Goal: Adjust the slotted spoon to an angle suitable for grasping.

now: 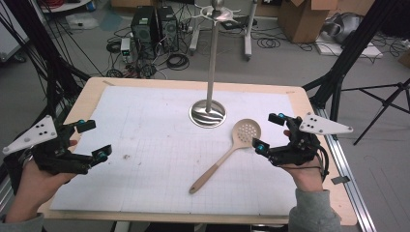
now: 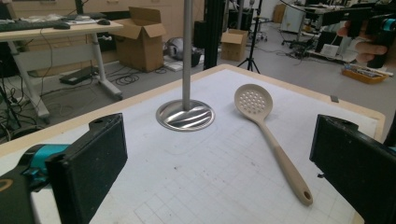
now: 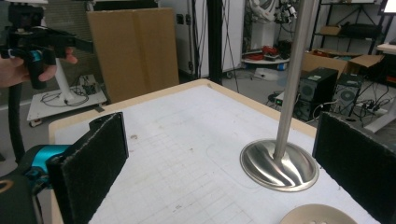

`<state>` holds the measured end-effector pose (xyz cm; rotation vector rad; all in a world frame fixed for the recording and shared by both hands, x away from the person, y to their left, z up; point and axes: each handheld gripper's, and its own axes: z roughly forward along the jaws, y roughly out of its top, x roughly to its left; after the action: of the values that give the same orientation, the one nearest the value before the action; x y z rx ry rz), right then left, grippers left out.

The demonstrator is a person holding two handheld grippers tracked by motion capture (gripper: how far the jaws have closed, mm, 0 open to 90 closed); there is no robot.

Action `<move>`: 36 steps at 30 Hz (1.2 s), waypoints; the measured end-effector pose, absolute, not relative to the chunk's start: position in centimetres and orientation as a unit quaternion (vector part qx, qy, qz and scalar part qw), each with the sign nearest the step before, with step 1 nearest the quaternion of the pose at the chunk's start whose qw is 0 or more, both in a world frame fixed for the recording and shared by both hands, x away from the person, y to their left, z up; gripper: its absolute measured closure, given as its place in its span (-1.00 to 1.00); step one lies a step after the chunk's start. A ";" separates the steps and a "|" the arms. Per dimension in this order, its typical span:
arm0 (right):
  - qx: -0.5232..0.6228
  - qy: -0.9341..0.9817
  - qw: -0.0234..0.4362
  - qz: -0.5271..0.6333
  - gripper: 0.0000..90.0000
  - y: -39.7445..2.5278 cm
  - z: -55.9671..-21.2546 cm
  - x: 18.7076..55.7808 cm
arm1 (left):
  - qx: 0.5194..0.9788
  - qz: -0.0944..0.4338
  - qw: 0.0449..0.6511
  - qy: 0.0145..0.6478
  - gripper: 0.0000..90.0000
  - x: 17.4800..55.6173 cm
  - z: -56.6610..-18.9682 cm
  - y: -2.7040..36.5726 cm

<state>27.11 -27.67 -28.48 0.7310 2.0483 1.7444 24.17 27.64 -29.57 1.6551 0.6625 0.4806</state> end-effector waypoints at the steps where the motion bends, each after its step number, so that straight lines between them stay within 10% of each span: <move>1: 0.261 0.723 0.175 0.615 -0.95 -27.6 -28.6 27.2 | 0.714 0.207 0.604 0.287 -0.90 24.2 -29.6 27.6; 17: 0.305 0.730 0.157 0.591 -0.85 -26.6 -31.4 29.1 | 0.723 0.201 0.590 0.296 -0.90 24.4 -30.5 27.5; 36: 0.258 0.788 0.168 0.533 0.71 -22.9 -34.9 30.6 | 0.716 0.216 0.586 0.314 -0.90 23.2 -31.0 29.1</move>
<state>30.58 -22.91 -34.85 0.7341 2.2417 1.5169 23.19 29.09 -31.02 1.6688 0.7311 0.5031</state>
